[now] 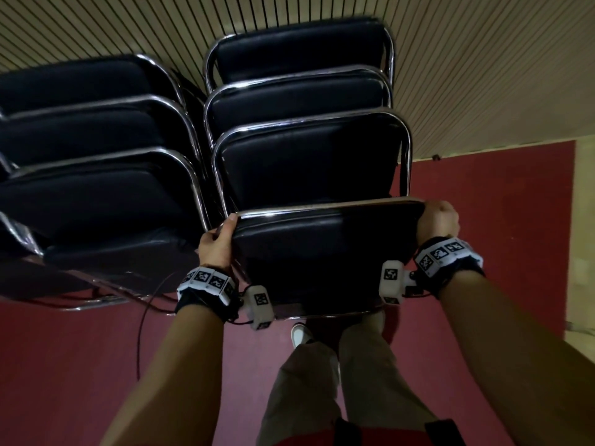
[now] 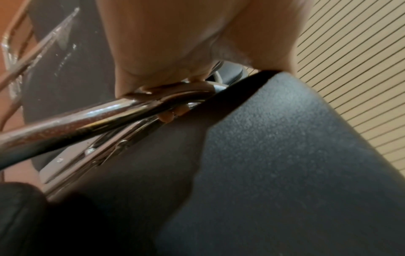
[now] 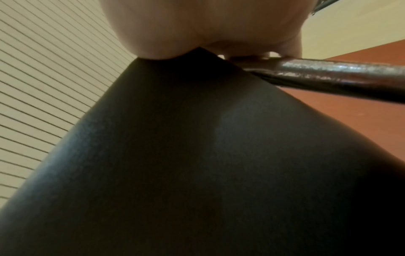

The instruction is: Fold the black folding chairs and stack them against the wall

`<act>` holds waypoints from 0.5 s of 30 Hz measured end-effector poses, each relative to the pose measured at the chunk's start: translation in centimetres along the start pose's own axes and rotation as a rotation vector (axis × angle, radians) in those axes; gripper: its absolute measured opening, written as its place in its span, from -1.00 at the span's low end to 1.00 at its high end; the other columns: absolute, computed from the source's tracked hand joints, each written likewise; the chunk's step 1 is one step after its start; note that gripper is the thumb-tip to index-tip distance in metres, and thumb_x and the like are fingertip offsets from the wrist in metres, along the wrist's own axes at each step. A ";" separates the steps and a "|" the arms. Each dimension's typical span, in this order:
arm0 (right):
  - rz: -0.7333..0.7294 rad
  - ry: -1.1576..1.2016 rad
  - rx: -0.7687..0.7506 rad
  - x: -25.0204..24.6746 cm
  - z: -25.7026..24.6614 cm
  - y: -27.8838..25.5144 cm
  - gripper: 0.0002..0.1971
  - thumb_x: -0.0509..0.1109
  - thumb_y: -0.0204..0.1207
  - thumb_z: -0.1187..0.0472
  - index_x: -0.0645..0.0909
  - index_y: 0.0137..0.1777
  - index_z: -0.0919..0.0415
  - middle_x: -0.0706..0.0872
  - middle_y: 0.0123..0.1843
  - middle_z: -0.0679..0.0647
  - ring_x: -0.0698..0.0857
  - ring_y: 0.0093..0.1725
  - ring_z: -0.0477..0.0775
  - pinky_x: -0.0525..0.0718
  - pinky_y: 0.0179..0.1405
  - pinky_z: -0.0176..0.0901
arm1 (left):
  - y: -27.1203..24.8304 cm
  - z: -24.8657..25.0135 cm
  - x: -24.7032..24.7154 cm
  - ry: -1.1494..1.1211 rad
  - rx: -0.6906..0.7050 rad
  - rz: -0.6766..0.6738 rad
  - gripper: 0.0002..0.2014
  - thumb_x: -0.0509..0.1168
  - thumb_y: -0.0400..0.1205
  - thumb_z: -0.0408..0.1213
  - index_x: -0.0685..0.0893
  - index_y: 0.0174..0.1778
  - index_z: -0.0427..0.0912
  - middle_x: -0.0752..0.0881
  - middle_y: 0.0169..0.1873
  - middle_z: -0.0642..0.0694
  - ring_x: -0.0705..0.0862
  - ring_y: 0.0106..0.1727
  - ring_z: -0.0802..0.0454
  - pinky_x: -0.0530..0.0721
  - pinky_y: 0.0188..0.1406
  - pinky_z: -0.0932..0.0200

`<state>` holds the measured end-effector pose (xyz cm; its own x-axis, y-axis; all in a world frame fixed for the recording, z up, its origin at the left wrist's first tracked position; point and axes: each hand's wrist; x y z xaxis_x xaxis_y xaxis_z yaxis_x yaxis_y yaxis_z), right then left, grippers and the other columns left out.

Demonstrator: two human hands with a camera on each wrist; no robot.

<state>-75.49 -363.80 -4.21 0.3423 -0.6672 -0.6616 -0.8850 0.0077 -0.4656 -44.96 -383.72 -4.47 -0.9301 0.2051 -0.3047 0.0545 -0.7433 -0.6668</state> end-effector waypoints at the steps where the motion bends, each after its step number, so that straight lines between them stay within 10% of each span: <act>1: -0.013 -0.006 -0.009 0.1 -0.4 0.4 -0.64 0.11 0.67 0.15 0.64 0.26 0.30 0.69 0.24 0.36 0.61 0.13 0.36 0.44 -0.02 -0.03 | 0.1 0.3 0.1 0.010 -0.006 0.001 -0.24 0.51 0.36 0.34 0.65 0.24 -0.22 0.75 0.14 -0.18 0.75 0.10 -0.11 0.69 0.30 -0.06; 9: -0.102 0.014 -0.022 1.6 -2.8 2.1 -0.67 0.10 0.66 0.12 0.65 0.08 0.29 0.70 0.11 0.27 0.57 -0.03 0.21 0.43 -0.08 -0.06 | 1.3 2.1 1.7 -0.022 -0.040 0.036 -0.37 0.43 0.55 0.22 0.57 0.33 -0.21 0.71 0.11 -0.16 0.72 -0.02 -0.06 0.66 0.04 0.06; 15: -0.212 -0.108 -0.098 2.3 -3.8 3.5 -0.54 0.00 0.78 0.10 0.52 0.42 0.42 0.62 0.36 0.33 0.56 0.36 0.32 0.49 0.25 -0.04 | 2.5 3.1 2.3 -0.013 -0.066 0.003 -0.40 0.40 0.56 0.24 0.54 0.30 -0.15 0.70 0.15 -0.18 0.71 0.15 -0.15 0.65 0.34 -0.09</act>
<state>-78.97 -368.08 -5.12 0.5505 -0.5630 -0.6165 -0.8144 -0.1999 -0.5447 -48.15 -387.07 -4.69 -0.9343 0.1944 -0.2988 0.0809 -0.7006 -0.7090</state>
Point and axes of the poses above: each hand's wrist, its own y-axis towards the middle knuckle, its own x-axis out of the palm, z = x × y
